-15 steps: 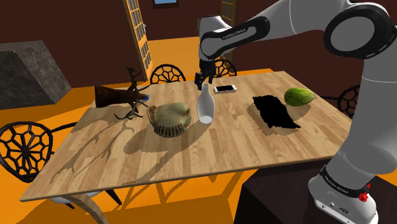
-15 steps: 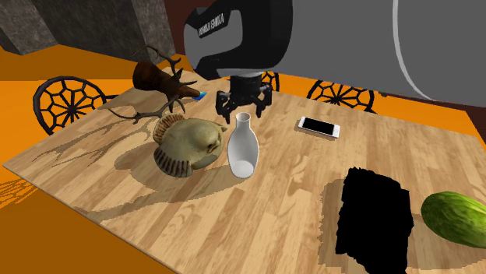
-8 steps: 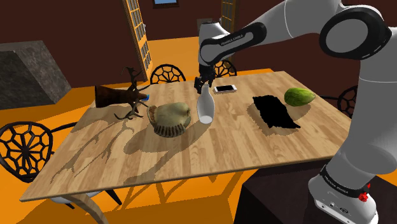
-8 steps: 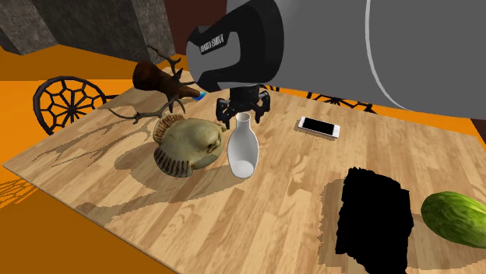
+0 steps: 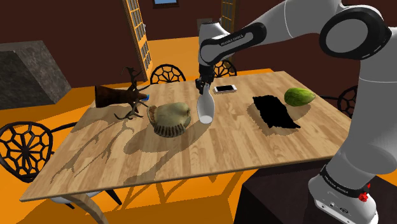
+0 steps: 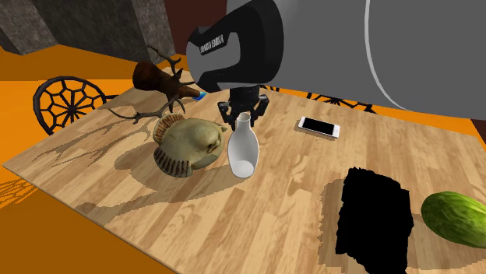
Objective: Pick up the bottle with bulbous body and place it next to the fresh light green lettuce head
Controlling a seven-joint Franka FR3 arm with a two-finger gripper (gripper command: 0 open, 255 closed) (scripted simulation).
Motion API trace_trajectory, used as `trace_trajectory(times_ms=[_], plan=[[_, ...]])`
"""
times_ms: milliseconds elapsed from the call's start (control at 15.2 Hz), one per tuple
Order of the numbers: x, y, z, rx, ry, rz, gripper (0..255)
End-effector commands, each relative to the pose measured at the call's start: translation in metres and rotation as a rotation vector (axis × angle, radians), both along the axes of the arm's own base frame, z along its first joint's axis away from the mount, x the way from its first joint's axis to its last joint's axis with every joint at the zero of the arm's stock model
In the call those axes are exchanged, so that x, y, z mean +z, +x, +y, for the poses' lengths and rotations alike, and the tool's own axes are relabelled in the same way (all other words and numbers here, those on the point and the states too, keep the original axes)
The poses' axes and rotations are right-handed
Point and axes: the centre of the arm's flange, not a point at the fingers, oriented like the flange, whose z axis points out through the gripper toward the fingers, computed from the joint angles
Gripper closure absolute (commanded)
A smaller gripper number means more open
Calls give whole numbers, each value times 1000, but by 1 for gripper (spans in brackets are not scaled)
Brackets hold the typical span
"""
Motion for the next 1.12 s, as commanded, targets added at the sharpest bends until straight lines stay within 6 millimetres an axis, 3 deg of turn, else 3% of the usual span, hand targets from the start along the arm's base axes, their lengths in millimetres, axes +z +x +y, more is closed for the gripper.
trace_trajectory(times_ms=[0,330,1056], plan=[[0,0,0,0,0,0,255],[0,0,0,0,0,0,255],[58,0,0,0,0,0,255]])
